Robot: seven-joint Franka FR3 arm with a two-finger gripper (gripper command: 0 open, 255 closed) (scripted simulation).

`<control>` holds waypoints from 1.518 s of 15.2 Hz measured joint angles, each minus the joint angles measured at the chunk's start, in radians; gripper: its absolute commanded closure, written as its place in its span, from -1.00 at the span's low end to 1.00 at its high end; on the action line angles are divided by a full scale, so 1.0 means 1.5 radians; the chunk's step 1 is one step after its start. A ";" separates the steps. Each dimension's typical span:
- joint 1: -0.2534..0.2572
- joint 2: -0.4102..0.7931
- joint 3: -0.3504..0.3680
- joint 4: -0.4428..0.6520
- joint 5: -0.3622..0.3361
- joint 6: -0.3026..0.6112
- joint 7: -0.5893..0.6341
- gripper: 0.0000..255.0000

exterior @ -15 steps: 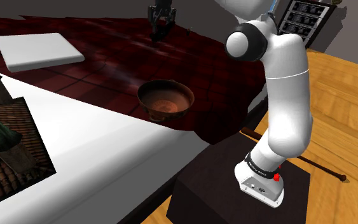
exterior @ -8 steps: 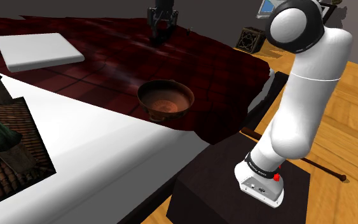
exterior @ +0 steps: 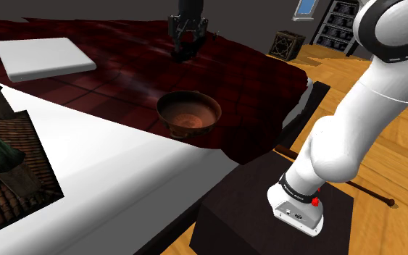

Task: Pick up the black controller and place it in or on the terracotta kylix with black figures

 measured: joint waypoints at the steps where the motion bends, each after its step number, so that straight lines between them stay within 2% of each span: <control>1: 0.006 -0.018 0.007 -0.023 -0.001 0.005 0.013 1.00; 10: 0.060 -0.148 0.079 -0.164 0.011 0.021 0.137 1.00; 16: 0.095 -0.202 0.137 -0.211 0.033 0.018 0.225 1.00; 23: 0.103 -0.225 0.151 -0.282 0.041 0.067 0.242 1.00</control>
